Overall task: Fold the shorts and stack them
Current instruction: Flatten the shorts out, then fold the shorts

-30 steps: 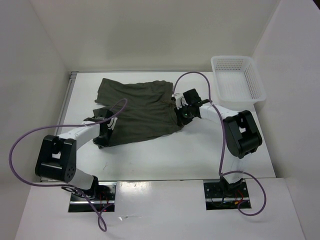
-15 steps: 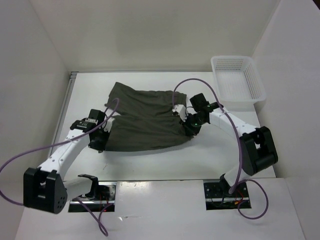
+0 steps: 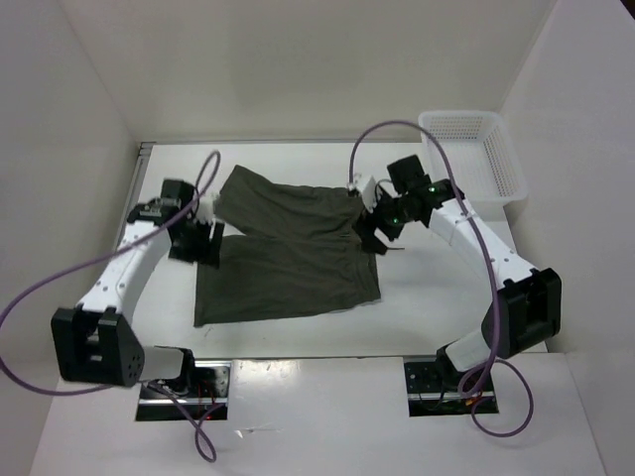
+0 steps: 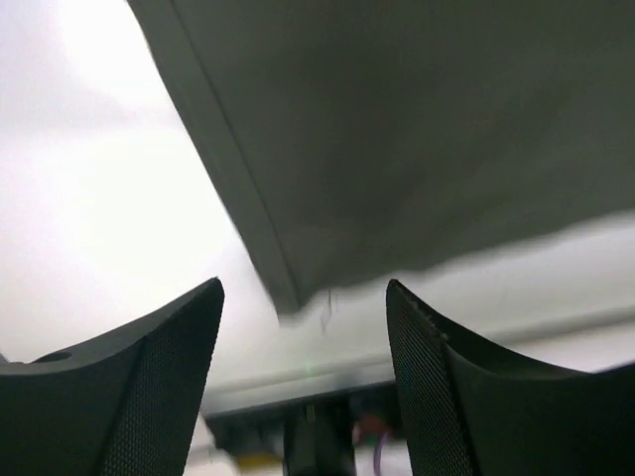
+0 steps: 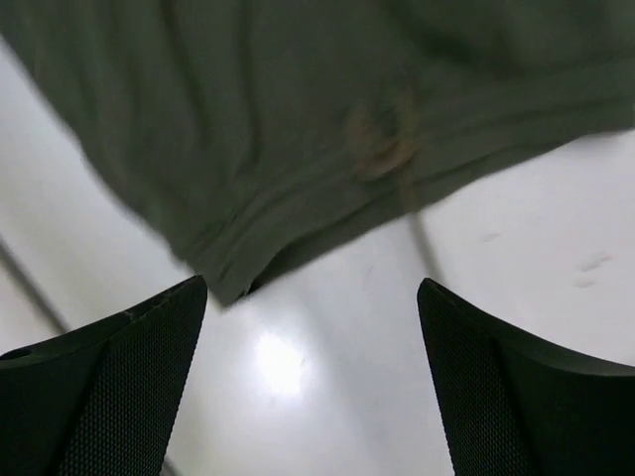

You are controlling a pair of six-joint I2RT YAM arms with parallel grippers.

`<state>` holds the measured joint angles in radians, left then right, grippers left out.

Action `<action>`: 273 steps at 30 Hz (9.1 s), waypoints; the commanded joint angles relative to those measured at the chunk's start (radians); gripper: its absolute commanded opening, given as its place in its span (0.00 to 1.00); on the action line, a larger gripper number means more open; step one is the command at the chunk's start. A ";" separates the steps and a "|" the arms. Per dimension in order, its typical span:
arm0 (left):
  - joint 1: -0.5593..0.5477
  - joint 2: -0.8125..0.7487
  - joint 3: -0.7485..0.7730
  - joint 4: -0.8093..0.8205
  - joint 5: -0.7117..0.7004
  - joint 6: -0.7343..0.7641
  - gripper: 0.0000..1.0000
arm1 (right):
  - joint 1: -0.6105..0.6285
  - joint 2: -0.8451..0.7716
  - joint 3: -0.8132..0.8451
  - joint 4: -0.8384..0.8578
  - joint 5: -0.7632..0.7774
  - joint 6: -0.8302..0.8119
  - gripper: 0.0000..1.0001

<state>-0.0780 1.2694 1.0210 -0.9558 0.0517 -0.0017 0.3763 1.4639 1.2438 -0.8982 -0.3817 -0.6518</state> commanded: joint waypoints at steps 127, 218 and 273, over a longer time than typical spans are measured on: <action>0.110 -0.105 0.064 0.082 0.079 0.002 0.00 | 0.164 -0.059 -0.159 0.315 0.429 -0.141 0.00; 0.323 0.652 0.564 0.335 0.341 0.002 0.70 | -0.160 0.268 0.128 0.717 0.180 0.571 0.98; 0.344 0.562 0.495 0.201 0.672 0.002 0.01 | -0.076 0.586 0.562 0.481 0.047 0.413 0.00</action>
<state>0.2905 1.8824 1.6047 -0.7246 0.6968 -0.0055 0.3031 2.1151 1.8957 -0.3817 -0.3534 -0.1791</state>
